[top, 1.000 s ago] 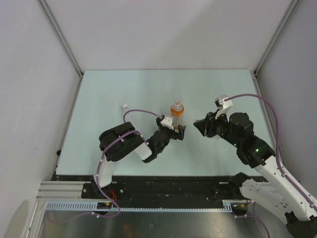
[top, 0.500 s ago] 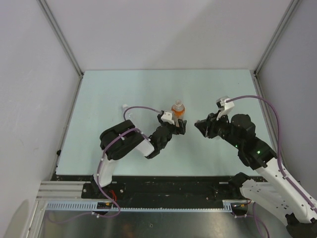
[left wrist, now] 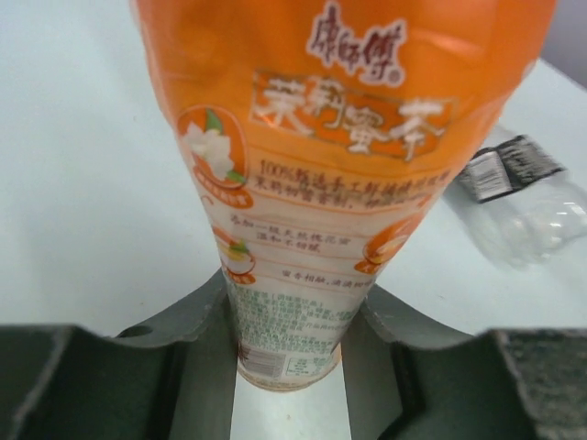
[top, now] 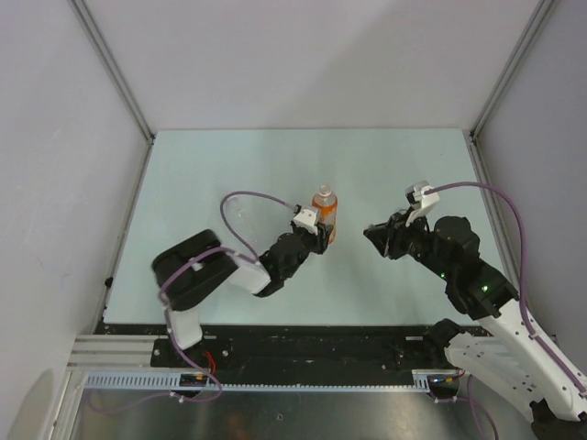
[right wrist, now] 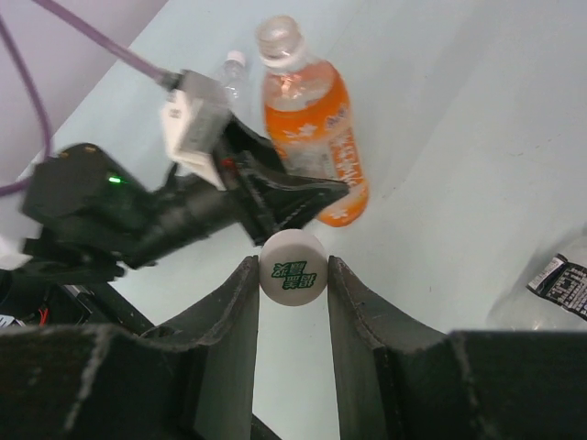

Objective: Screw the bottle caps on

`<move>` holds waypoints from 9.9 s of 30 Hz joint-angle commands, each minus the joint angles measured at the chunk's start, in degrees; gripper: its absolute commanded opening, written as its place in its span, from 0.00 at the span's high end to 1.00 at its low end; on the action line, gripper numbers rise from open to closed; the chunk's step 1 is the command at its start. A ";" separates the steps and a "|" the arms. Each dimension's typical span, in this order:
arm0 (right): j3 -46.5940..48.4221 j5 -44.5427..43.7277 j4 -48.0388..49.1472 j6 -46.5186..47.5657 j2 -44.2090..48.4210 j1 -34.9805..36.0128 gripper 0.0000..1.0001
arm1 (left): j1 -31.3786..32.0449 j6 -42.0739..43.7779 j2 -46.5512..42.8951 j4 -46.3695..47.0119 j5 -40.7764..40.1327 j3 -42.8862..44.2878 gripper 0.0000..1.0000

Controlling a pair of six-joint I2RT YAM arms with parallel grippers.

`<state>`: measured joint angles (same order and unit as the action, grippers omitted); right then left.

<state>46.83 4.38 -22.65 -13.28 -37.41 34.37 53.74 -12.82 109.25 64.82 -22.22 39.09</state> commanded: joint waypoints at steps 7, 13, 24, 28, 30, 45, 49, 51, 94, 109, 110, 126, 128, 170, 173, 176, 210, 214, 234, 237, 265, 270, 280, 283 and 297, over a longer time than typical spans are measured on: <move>0.11 1.69 -1.33 1.58 2.69 -0.52 0.87 | 0.47 10.85 -31.09 -41.97 19.23 -5.55 0.78; 2.45 10.86 -2.13 4.87 0.48 -0.71 0.87 | 0.41 18.41 -41.46 -61.76 39.11 -7.67 0.78; 4.15 27.67 -3.40 10.62 -2.52 -0.74 0.85 | 0.43 26.23 -43.19 -69.17 50.81 -4.14 0.85; 5.57 32.34 -5.63 11.53 -4.72 -0.59 0.85 | 0.45 26.38 -43.43 -69.29 48.82 -4.19 0.87; 5.76 32.37 -7.00 12.14 -5.20 -0.48 0.85 | 0.42 26.49 -43.67 -69.30 49.41 -4.42 0.87; 5.82 22.37 -9.07 12.99 -8.47 7.20 0.84 | 0.42 26.93 -43.89 -69.34 51.56 -4.54 0.89; 5.82 19.64 -8.79 12.77 -8.47 7.22 0.84 | 0.45 27.24 -44.32 -69.32 52.86 -4.90 0.88; 5.77 19.29 -8.81 12.76 -8.69 7.27 0.84 | 0.42 27.37 -44.39 -69.31 53.21 -4.90 0.88; 5.80 23.21 -11.30 23.37 -10.69 20.16 0.99 | 0.41 26.24 -51.27 -66.38 56.87 3.29 1.00; 6.74 18.07 -13.00 20.16 -13.37 21.18 1.00 | 0.56 30.89 -50.85 -66.36 55.49 4.12 1.00; 6.72 16.78 -12.93 19.05 -13.69 21.13 1.00 | 0.53 30.78 -50.96 -66.38 53.58 4.44 1.00; 6.87 2.52 -9.97 -6.41 -19.31 18.54 1.00 | 0.58 26.90 -49.24 -58.44 34.18 7.01 1.00; 6.87 2.97 -9.56 -8.41 -20.30 17.92 1.00 | 0.58 26.80 -49.03 -57.75 32.68 6.45 1.00; 3.49 3.20 -0.44 19.26 -2.88 15.04 0.03 | 0.17 31.53 -49.56 -54.49 30.73 -5.57 1.00; -0.26 8.21 6.07 24.60 1.28 14.54 0.04 | -0.48 33.82 -52.98 -54.48 34.60 -8.03 1.00; -1.72 19.01 7.24 30.82 3.10 13.94 0.10 | -1.47 35.53 -56.54 -54.83 39.70 -10.39 1.00; -0.51 45.24 24.96 32.80 -9.96 13.88 0.52 | -4.68 37.38 -54.60 -56.73 55.73 -11.53 1.00; -0.51 45.56 24.91 32.10 -10.13 13.91 0.53 | -4.65 37.22 -53.87 -56.73 56.16 -11.11 1.00; -0.51 11.57 19.98 9.36 -13.47 16.25 0.99 | -4.68 24.81 -57.68 -54.30 38.08 -5.90 1.00; -0.51 -2.89 17.16 0.45 -15.62 17.35 1.00 | -4.61 21.81 -54.30 -53.53 33.48 -2.82 1.00; 0.65 -27.67 21.44 -19.09 -24.06 15.72 0.56 | -2.92 14.82 -36.63 -47.00 22.50 3.68 1.00; 0.72 -24.78 27.55 -15.37 -22.73 15.91 0.32 | -2.28 13.33 -37.84 -46.96 25.27 0.89 1.00; 0.64 -10.32 26.19 0.83 -15.24 15.86 0.10 | -2.92 15.41 -42.35 -46.95 29.31 -4.10 1.00; 0.63 2.04 23.72 12.82 -11.57 15.82 0.09 | -4.44 18.90 -44.81 -46.93 36.87 -5.93 1.00; -0.42 38.48 9.41 40.75 1.66 15.79 0.14 | -10.77 29.74 -52.20 -50.36 76.15 -11.95 1.00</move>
<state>46.50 30.39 -10.90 20.12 -37.41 50.11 43.79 11.14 57.95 15.20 39.51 27.73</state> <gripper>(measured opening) 0.870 0.418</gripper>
